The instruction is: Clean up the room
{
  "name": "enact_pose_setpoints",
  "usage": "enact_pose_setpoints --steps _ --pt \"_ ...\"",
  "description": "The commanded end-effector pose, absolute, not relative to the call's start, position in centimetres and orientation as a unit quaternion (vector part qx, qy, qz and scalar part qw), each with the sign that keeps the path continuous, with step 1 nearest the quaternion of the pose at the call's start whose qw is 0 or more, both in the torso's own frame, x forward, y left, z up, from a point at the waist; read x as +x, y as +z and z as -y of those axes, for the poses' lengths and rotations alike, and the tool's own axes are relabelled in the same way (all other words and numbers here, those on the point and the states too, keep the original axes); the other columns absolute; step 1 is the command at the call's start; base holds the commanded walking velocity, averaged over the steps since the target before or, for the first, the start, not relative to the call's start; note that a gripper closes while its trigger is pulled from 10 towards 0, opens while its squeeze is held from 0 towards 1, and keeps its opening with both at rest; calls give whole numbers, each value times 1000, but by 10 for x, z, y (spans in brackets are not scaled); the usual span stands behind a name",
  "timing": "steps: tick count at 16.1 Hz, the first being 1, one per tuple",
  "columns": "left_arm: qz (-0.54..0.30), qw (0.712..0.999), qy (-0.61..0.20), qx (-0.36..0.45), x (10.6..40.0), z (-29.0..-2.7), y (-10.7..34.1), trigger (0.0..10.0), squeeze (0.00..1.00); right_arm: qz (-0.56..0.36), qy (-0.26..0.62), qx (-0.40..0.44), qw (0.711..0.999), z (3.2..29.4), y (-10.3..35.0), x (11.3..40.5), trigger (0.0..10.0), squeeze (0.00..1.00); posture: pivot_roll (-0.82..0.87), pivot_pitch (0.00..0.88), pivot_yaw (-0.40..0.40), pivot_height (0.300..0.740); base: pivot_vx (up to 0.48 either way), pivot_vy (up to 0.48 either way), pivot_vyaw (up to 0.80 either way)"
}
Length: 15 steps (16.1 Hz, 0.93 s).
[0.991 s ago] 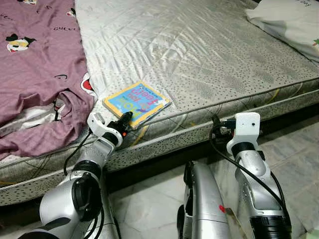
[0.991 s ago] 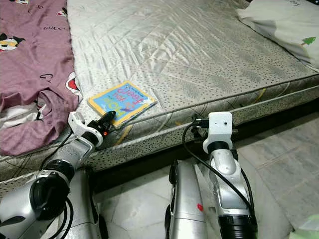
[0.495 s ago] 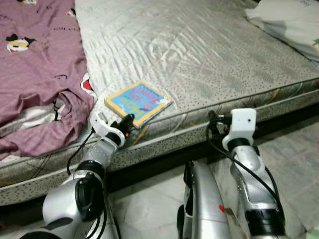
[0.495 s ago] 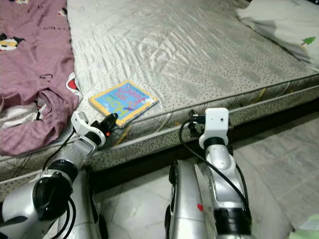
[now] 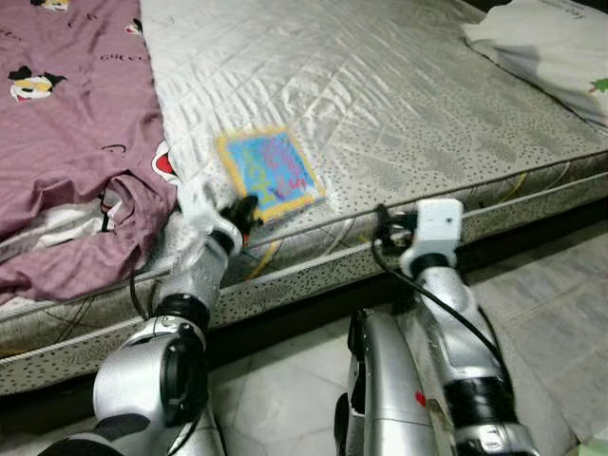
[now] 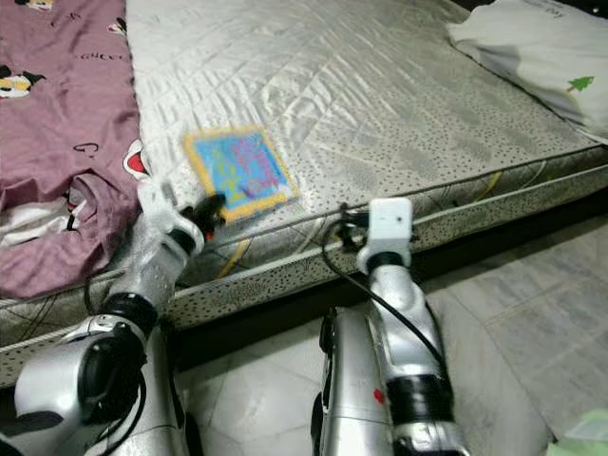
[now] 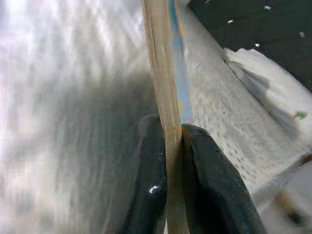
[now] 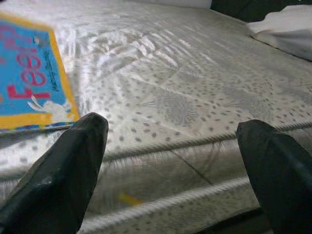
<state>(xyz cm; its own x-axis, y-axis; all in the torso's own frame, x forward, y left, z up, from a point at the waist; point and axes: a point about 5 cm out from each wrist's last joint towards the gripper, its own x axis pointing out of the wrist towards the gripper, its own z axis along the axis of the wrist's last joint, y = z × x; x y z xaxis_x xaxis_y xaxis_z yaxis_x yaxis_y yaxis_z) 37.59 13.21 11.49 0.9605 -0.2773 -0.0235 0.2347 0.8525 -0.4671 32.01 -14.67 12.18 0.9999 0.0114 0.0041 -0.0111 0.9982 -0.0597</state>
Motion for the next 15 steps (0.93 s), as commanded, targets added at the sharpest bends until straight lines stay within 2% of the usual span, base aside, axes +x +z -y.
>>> enact_pose_setpoints --steps 1,2,3,6,11,12,13,15 --pt "14 976 -131 -172 379 -138 136 0 0 12 2 -24 1000 146 125 325 10000 0 10 0 -30 453 0 0 0" --pt "29 979 -135 -149 378 -138 140 0 0 14 2 -20 1000 145 126 326 10000 0 13 0 -25 453 0 0 0" --pt "73 984 -131 -94 370 -138 151 0 0 14 12 -2 1000 139 125 328 10000 0 23 0 -7 453 0 0 0" --pt "102 988 -108 -50 351 -144 151 0 0 18 43 30 998 124 125 332 10000 0 35 0 16 453 0 0 0" --pt "74 995 -59 15 318 -166 127 0 0 30 46 66 996 120 128 339 10000 0 62 0 25 453 0 0 0" --pt "72 996 -44 28 315 -170 126 1961 0 35 54 76 995 119 130 339 10000 0 63 0 27 453 0 0 0" --pt "73 996 -38 28 312 -169 129 10000 0 42 65 84 993 117 132 339 10000 0 63 0 27 457 0 0 0" --pt "74 996 -43 28 311 -167 131 10000 0 46 71 88 993 116 133 339 10000 0 63 0 27 462 0 0 0"
